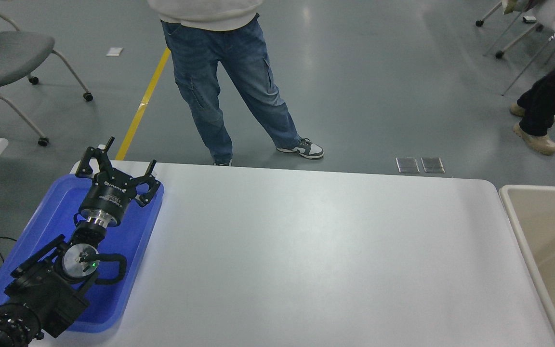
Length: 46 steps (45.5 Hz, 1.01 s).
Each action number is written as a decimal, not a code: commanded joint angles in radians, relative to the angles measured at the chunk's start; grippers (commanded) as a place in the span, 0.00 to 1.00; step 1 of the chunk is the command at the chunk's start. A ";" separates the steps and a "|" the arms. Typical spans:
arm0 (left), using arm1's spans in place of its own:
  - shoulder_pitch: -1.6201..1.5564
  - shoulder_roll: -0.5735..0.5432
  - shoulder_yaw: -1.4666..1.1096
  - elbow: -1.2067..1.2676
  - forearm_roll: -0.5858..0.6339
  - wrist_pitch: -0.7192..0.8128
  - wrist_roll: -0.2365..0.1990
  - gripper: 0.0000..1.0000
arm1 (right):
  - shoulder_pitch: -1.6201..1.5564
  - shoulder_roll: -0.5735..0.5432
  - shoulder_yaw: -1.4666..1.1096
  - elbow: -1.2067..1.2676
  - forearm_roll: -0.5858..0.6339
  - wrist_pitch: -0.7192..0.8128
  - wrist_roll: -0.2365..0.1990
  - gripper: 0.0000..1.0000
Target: Pick up paper ball place in dustbin
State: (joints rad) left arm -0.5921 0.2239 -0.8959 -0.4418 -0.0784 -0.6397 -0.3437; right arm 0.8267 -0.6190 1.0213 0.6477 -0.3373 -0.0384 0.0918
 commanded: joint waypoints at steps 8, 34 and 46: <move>0.000 0.000 0.000 0.000 0.000 0.000 0.000 1.00 | -0.146 0.125 0.184 0.133 0.000 0.009 0.239 1.00; 0.000 0.000 0.000 0.000 0.000 0.000 0.000 1.00 | -0.333 0.309 0.171 0.119 -0.016 0.018 0.460 1.00; 0.000 0.000 0.000 0.000 0.000 0.000 0.000 1.00 | -0.336 0.337 0.167 0.101 -0.008 0.015 0.460 1.00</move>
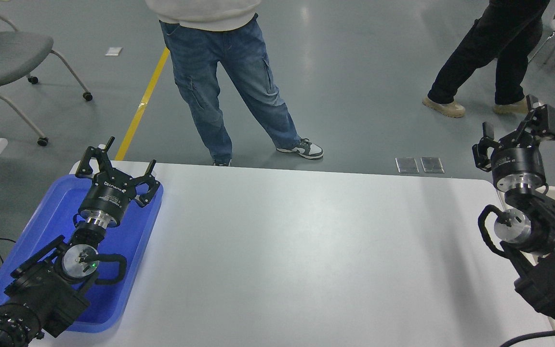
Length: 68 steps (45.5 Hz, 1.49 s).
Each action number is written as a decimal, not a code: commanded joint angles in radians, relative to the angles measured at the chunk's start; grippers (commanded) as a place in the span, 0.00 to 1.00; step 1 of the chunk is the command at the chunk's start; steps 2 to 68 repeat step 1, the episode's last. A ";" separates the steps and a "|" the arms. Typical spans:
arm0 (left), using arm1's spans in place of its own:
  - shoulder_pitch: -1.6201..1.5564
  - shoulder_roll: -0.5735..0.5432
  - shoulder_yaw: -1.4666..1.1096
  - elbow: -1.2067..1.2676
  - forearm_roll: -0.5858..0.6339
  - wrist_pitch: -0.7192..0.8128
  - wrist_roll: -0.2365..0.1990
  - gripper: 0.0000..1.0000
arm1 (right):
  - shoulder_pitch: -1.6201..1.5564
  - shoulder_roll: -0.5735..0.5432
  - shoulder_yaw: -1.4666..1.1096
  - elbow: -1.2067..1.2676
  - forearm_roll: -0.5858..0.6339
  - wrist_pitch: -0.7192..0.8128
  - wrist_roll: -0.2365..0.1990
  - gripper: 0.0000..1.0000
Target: Pick up paper ball place in dustbin
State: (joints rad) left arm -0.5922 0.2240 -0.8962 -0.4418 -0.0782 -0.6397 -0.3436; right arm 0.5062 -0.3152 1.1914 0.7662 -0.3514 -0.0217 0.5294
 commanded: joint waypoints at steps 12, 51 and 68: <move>0.000 0.000 0.000 0.000 0.000 0.000 0.000 1.00 | -0.014 0.033 -0.003 -0.019 0.008 -0.001 0.023 1.00; 0.000 0.000 0.000 0.000 0.000 0.000 0.000 1.00 | -0.014 0.033 -0.003 -0.019 0.008 -0.001 0.023 1.00; 0.000 0.000 0.000 0.000 0.000 0.000 0.000 1.00 | -0.014 0.033 -0.003 -0.019 0.008 -0.001 0.023 1.00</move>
